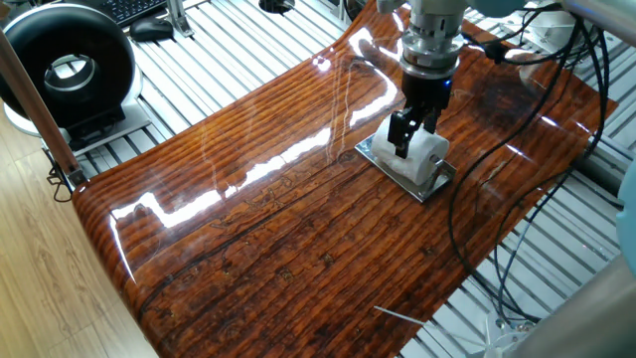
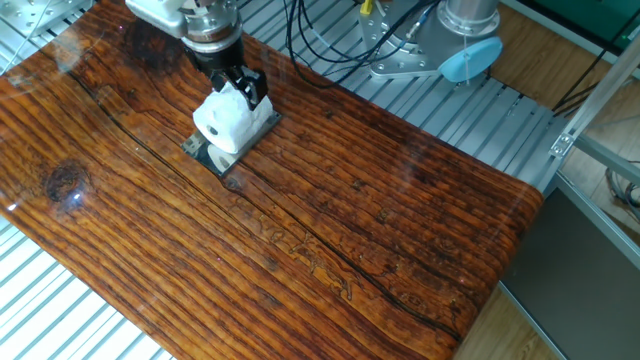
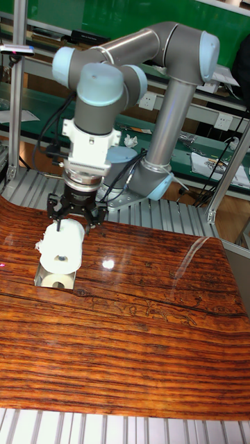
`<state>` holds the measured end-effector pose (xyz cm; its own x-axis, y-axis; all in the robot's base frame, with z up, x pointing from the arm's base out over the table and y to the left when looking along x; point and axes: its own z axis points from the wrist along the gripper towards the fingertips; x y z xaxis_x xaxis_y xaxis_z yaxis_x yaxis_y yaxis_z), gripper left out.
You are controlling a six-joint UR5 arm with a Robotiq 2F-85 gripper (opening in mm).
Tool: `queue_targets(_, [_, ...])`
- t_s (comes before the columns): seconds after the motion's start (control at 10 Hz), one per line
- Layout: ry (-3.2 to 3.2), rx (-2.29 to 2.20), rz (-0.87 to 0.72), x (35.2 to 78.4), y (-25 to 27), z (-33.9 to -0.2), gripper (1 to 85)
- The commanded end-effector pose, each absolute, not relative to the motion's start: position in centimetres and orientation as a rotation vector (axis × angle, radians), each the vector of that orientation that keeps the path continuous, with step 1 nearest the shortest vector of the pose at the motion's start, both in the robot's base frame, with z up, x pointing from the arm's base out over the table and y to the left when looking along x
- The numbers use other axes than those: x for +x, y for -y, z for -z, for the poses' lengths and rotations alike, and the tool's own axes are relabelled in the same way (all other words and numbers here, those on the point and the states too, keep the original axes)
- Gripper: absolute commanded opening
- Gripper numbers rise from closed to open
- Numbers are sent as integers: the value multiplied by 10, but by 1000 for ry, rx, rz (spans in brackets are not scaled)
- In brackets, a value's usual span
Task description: Put the toilet paper on its holder
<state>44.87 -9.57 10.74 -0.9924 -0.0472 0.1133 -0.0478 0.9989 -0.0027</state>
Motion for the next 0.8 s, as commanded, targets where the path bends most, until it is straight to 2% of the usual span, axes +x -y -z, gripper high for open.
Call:
queue_targets(0.0, [3061,-43,23,477,68,-107,583])
queue_targets(0.3, [3081,-158,99,506,45,-94,477])
queue_targets(0.4, [3082,-196,106,515,44,-88,397])
queue_targets(0.5, [3085,-204,82,522,47,-83,363])
queue_targets(0.6, [3089,-231,51,530,52,-75,260])
queue_targets(0.7, [3093,-227,23,536,56,-70,250])
